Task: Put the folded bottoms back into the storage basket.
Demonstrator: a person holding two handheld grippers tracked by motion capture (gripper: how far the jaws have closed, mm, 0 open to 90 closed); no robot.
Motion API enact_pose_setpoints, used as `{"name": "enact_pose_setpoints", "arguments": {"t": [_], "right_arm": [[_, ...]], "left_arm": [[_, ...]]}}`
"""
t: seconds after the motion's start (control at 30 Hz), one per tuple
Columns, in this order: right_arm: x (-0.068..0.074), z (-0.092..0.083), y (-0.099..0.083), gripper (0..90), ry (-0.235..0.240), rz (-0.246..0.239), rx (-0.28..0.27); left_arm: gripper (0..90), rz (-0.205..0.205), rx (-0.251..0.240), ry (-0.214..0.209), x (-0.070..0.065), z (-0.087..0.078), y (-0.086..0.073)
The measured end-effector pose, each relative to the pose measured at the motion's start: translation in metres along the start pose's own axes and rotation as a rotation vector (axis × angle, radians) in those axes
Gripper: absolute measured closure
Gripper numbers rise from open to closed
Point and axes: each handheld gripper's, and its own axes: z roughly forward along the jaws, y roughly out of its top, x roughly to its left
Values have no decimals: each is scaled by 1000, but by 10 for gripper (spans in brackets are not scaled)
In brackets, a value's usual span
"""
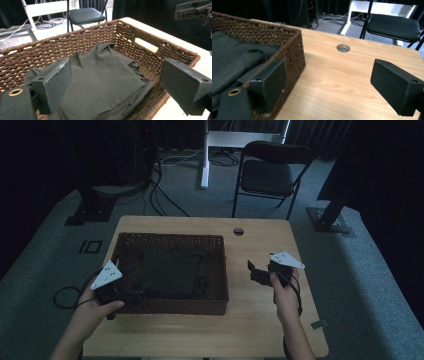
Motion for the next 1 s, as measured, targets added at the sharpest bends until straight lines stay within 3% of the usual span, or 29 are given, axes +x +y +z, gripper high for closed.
{"name": "enact_pose_setpoints", "arguments": {"t": [0.27,0.67,1.0], "right_arm": [[-16,-5,-26,132,-20,41,24],[-37,-15,-59,126,-56,75,51],[-50,-21,-85,126,-74,110,87]], "left_arm": [[115,28,-23,-30,-15,-10,-7],[115,75,-14,-73,-38,-18,-24],[115,58,20,-89,-47,-20,-53]]}}
